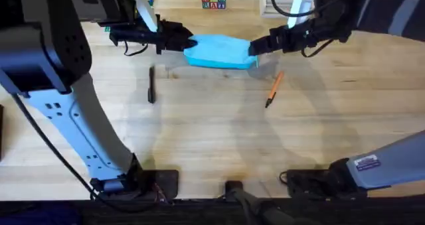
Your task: Unzip the bag, pick up the pens from the table one at a time and place them inside, then zip the bag closed.
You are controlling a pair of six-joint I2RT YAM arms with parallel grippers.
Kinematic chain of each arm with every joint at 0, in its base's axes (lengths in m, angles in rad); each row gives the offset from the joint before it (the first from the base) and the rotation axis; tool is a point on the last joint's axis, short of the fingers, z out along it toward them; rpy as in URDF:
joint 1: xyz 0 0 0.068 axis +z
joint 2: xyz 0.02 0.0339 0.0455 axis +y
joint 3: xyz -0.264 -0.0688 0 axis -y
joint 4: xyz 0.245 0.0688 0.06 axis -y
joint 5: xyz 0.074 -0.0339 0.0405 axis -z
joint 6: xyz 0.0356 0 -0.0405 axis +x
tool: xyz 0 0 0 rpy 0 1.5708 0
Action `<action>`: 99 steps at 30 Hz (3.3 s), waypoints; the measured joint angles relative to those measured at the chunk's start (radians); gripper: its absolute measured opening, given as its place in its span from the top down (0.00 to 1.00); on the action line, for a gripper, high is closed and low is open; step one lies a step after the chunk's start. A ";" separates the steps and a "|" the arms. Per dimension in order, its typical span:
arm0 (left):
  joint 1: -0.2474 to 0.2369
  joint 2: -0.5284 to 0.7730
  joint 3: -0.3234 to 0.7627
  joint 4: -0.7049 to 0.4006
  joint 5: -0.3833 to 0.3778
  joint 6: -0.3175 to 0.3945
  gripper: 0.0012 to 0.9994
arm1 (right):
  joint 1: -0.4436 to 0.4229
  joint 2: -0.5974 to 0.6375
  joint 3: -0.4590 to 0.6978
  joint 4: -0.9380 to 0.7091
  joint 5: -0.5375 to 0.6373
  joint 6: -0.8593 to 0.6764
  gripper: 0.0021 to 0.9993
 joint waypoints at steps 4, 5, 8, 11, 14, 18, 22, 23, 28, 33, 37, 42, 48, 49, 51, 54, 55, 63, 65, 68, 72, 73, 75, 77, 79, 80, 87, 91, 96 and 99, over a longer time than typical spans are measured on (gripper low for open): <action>0.000 0.000 0.000 0.000 0.000 0.000 0.96 | 0.000 0.020 0.000 0.012 0.000 0.009 0.00; 0.000 0.000 0.000 0.000 0.000 0.000 0.96 | 0.000 0.022 0.000 0.012 0.000 0.010 0.00; 0.000 0.000 0.000 0.000 0.000 0.000 0.96 | 0.000 0.022 0.000 0.013 0.000 0.013 0.01; 0.000 0.000 0.000 0.000 0.000 0.000 0.96 | 0.000 0.022 0.000 0.013 0.000 0.014 0.06; 0.000 0.000 0.000 0.000 0.000 0.000 0.96 | 0.000 0.022 0.000 0.013 0.000 0.018 0.14; 0.000 0.000 0.000 0.000 0.000 0.000 0.96 | 0.001 0.022 0.000 0.013 0.000 0.025 0.28; 0.000 0.000 0.000 0.000 0.000 0.000 0.96 | 0.012 0.022 0.000 0.013 0.000 0.027 0.35; 0.000 0.000 0.000 0.000 0.000 0.000 0.96 | 0.017 0.022 0.000 0.013 0.000 0.028 0.36; 0.000 0.000 0.000 0.000 0.000 0.000 0.96 | 0.033 0.022 0.000 0.014 0.000 0.028 0.42; 0.000 0.000 0.000 0.000 0.000 0.000 0.96 | 0.036 0.022 0.000 0.025 0.000 0.028 0.49; 0.000 0.000 0.000 0.000 0.000 0.000 0.96 | 0.036 0.022 0.000 0.030 0.000 0.028 0.57; 0.000 0.000 0.000 0.000 0.000 0.000 0.96 | 0.036 0.022 0.000 0.030 0.000 0.028 0.65; 0.000 0.000 0.000 0.000 0.000 0.000 0.96 | 0.036 0.022 0.000 0.030 0.000 0.028 0.71; 0.000 0.000 0.000 0.000 0.000 0.000 0.96 | 0.036 0.022 0.000 0.030 0.001 0.028 0.73; 0.000 0.000 0.000 0.000 0.000 0.000 0.96 | 0.036 0.022 0.000 0.030 0.001 0.028 0.74; 0.000 0.000 0.000 0.000 0.000 0.000 0.96 | 0.036 0.022 0.000 0.030 0.002 0.027 0.78; 0.000 0.000 0.000 0.000 0.000 0.000 0.96 | 0.035 0.022 0.000 0.030 0.002 0.028 0.79; 0.000 0.000 0.000 0.000 0.000 0.000 0.96 | 0.034 0.022 0.000 0.028 0.002 0.028 0.85; 0.000 0.000 0.000 0.000 0.000 0.000 0.96 | 0.034 0.022 0.000 0.027 0.001 0.029 0.95; 0.000 0.000 0.000 0.000 0.000 0.000 0.96 | 0.034 0.022 0.002 0.019 0.001 0.028 0.95; 0.000 0.000 0.000 0.000 0.000 0.000 0.96 | 0.034 0.020 0.004 0.009 0.001 0.028 0.97; 0.000 0.000 0.000 0.000 -0.001 0.000 0.96 | 0.034 0.018 0.004 0.007 0.002 0.028 0.97; 0.000 0.000 0.000 0.000 -0.002 0.000 0.96 | 0.034 0.009 0.004 0.004 0.002 0.028 0.97; 0.000 0.000 0.000 0.001 -0.003 0.000 0.96 | 0.035 -0.001 0.004 0.000 0.005 0.028 0.97; 0.001 0.000 0.000 0.001 -0.003 0.000 0.96 | 0.036 -0.012 0.004 -0.005 0.005 0.028 0.97; 0.001 0.000 0.000 0.001 -0.003 0.000 0.96 | 0.037 -0.017 0.004 -0.006 0.007 0.028 0.97; -0.014 0.000 0.000 0.000 -0.002 0.000 0.96 | 0.046 -0.075 0.004 -0.087 0.086 0.026 0.97; -0.022 0.000 0.000 -0.002 0.000 0.000 0.96 | 0.050 -0.085 0.024 -0.160 0.111 -0.008 0.97; -0.022 0.000 0.000 -0.004 0.002 0.000 0.96 | 0.050 -0.086 0.074 -0.221 0.129 -0.027 0.97; -0.027 0.000 0.000 -0.004 0.004 0.000 0.96 | 0.053 -0.085 0.113 -0.279 0.161 -0.042 0.97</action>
